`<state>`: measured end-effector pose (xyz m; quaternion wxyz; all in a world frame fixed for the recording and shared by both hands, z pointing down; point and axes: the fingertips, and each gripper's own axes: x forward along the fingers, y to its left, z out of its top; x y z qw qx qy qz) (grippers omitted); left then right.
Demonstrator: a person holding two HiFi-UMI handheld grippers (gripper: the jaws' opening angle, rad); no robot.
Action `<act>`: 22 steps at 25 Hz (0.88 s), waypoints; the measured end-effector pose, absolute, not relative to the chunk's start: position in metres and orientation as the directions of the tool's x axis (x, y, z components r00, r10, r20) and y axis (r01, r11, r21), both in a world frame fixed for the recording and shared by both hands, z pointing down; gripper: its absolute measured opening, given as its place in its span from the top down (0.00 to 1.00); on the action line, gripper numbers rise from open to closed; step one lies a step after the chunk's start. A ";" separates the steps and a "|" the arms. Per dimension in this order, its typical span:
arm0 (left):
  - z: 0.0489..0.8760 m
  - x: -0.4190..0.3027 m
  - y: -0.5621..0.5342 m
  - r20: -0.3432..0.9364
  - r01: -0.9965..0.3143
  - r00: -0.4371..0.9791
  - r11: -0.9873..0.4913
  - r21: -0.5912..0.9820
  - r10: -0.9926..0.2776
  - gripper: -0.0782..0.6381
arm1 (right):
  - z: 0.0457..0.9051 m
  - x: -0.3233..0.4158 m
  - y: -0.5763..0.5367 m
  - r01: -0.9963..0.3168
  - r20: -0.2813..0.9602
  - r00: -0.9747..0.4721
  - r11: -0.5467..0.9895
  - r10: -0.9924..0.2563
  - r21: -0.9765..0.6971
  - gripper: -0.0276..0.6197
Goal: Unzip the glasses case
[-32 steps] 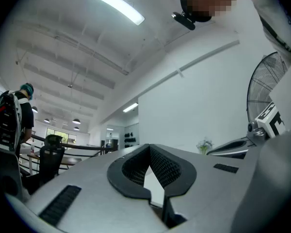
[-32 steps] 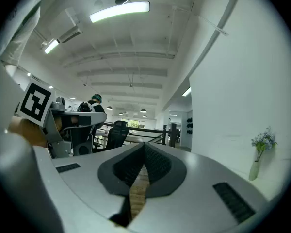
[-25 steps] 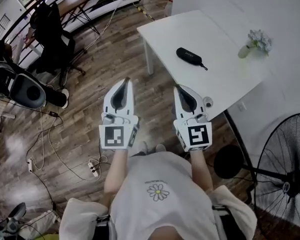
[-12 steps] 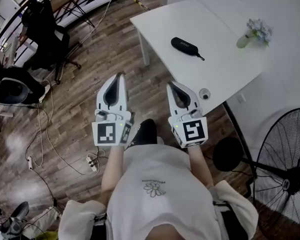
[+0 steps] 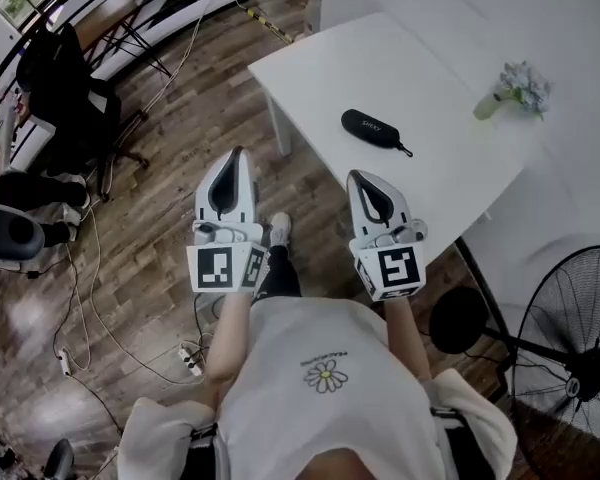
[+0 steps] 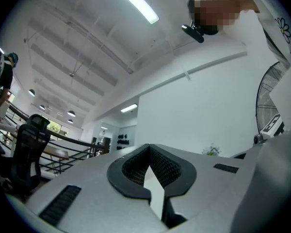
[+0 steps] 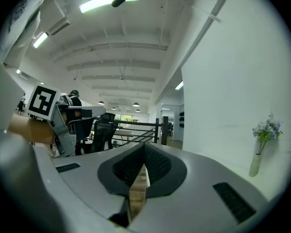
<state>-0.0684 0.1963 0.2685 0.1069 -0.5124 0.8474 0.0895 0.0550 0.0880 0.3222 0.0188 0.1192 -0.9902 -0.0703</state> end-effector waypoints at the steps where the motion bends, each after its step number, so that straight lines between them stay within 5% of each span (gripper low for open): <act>1: 0.268 -0.084 0.184 -0.277 -0.895 -0.438 0.445 0.042 -0.855 0.87 | 0.320 0.043 0.075 -0.255 0.024 -0.965 0.956 -0.261 0.145 0.95; 13: 0.274 -0.237 0.040 -0.254 -0.984 -0.165 0.177 -0.026 -0.953 0.87 | 0.316 -0.095 -0.061 -0.502 0.053 -0.857 0.853 -0.513 0.144 0.95; 22: 0.301 -0.268 -0.030 -0.195 -0.999 -0.033 0.034 -0.003 -0.980 0.87 | 0.332 -0.109 -0.115 -0.619 0.098 -0.771 0.776 -0.630 0.116 0.95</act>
